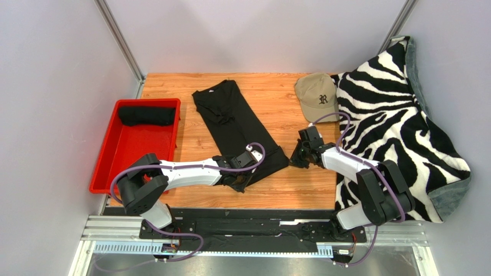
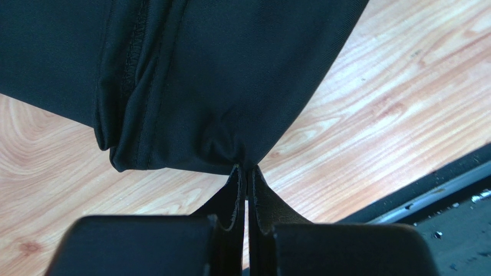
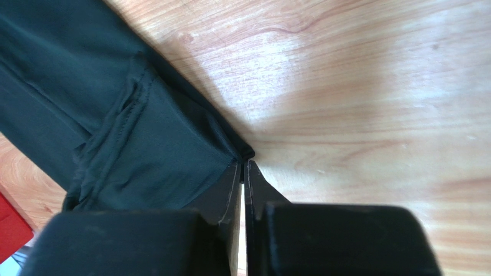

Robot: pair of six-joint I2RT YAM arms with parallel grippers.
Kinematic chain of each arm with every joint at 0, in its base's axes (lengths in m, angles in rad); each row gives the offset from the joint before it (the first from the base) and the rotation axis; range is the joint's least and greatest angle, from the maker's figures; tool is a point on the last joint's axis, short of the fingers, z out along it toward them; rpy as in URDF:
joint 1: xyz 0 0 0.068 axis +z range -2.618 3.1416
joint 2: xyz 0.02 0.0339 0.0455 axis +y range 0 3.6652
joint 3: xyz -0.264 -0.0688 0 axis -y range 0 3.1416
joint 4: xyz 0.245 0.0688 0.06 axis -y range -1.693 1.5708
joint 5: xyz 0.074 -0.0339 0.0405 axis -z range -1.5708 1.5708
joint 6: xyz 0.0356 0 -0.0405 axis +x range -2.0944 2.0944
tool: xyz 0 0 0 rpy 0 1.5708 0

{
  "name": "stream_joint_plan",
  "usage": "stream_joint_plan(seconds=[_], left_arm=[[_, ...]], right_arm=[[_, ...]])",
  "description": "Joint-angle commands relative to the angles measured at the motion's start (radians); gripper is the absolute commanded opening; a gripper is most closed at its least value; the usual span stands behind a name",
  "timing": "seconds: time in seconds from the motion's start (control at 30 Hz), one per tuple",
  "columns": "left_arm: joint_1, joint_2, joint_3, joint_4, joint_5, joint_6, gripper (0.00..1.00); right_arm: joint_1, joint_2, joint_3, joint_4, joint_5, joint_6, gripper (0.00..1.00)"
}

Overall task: Roll the t-shirts
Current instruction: Roll the T-shirt to the center of the board.

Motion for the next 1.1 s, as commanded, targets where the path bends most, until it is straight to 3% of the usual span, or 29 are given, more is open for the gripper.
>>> stream_joint_plan(seconds=[0.0, 0.47, 1.07], left_arm=[[-0.021, -0.044, 0.010, -0.002, 0.074, 0.009, 0.00], [-0.066, -0.130, 0.005, -0.010, 0.244, -0.100, 0.00], [0.098, -0.119, -0.001, 0.004, 0.401, -0.126, 0.00]], right_arm=[[-0.007, -0.098, 0.003, -0.050, 0.062, -0.022, 0.05], [-0.009, -0.183, 0.009, -0.220, 0.097, -0.051, 0.05], [-0.006, -0.057, 0.207, -0.274, 0.102, -0.045, 0.09]])
